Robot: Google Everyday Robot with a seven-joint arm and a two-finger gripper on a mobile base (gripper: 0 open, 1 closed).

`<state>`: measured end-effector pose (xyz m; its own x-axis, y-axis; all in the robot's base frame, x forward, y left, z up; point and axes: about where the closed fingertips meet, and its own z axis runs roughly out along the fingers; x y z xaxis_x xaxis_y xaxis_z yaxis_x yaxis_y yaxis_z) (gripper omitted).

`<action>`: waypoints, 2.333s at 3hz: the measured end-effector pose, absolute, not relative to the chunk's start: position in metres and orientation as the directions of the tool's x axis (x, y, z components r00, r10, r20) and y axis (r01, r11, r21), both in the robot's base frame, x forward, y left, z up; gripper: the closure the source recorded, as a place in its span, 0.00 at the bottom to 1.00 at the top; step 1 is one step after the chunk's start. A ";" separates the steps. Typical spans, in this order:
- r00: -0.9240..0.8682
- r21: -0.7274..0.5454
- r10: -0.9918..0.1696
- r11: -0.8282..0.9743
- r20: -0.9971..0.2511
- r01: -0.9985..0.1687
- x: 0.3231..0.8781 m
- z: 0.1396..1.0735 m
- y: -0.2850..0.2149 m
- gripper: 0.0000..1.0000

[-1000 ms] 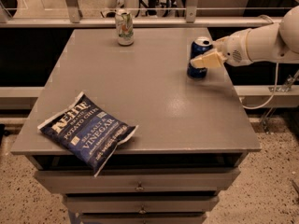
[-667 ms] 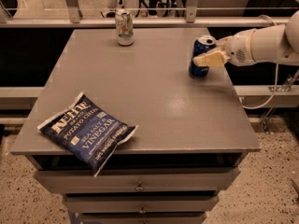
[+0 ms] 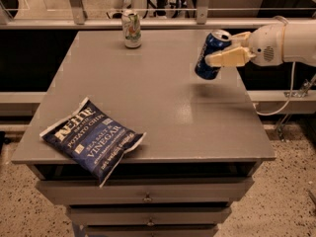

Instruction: Move pepsi can near blue chip bag

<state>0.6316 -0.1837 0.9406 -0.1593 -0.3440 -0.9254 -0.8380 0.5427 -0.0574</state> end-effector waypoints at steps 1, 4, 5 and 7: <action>-0.116 -0.033 -0.342 0.400 -0.933 -0.916 0.589 0.958 -0.147 1.00; -0.036 -0.095 -0.446 0.268 -0.895 -0.959 0.565 0.954 -0.079 1.00; 0.007 -0.120 -0.490 0.198 -0.872 -0.973 0.553 0.937 -0.033 1.00; 0.041 -0.121 -0.527 0.118 -0.849 -0.986 0.543 0.912 0.006 1.00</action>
Offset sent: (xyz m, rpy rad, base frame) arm -0.0394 0.0335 0.0164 0.0242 0.0125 0.1502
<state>0.5434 0.0061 0.9117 0.0412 -0.5266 -0.8491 -0.9857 0.1177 -0.1208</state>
